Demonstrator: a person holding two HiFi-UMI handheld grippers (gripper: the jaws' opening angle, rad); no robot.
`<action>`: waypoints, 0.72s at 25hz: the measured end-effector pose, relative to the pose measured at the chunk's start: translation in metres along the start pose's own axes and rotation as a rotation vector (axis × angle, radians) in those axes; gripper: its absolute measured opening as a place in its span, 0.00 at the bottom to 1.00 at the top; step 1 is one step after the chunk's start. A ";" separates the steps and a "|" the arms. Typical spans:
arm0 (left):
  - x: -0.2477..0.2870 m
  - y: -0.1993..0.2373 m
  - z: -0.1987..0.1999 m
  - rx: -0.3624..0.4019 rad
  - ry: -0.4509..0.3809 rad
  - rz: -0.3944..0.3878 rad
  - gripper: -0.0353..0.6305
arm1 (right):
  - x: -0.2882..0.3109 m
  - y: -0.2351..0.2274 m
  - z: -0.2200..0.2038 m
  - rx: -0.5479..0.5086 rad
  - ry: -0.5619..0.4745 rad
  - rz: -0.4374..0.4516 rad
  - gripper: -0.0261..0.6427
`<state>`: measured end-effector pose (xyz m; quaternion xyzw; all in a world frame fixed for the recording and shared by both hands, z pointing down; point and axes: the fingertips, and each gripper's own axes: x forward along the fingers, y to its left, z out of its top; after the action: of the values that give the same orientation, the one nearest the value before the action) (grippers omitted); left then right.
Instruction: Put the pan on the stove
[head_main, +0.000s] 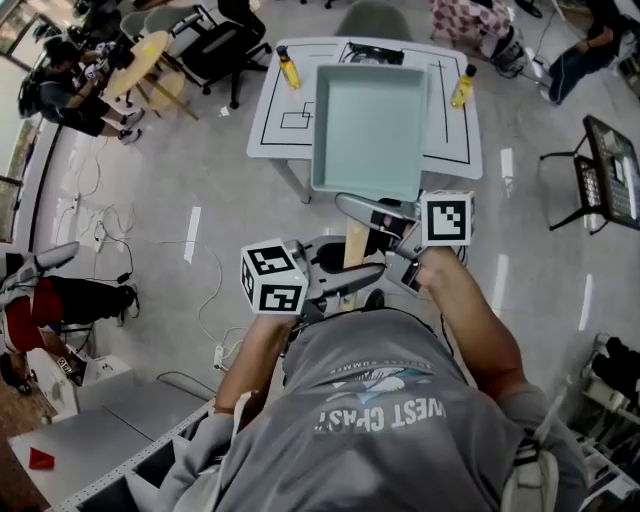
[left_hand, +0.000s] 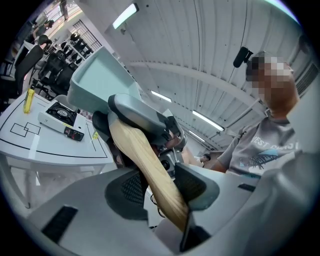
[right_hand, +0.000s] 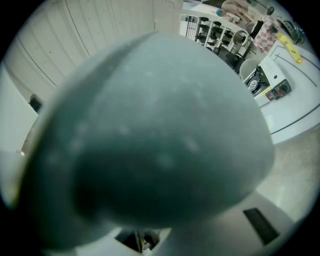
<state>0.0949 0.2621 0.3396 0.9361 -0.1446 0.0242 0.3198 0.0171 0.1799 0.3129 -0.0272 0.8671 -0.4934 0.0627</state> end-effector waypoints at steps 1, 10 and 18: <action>0.008 0.004 0.003 -0.003 0.000 0.005 0.29 | -0.005 -0.005 0.006 0.004 0.003 0.003 0.25; 0.029 0.030 0.014 -0.031 0.014 0.000 0.29 | -0.015 -0.032 0.030 0.035 -0.007 -0.003 0.25; 0.038 0.049 0.035 -0.018 0.075 -0.101 0.29 | -0.023 -0.050 0.064 0.027 -0.095 -0.083 0.25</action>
<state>0.1156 0.1942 0.3465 0.9377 -0.0855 0.0420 0.3341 0.0484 0.1021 0.3256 -0.0856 0.8547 -0.5052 0.0838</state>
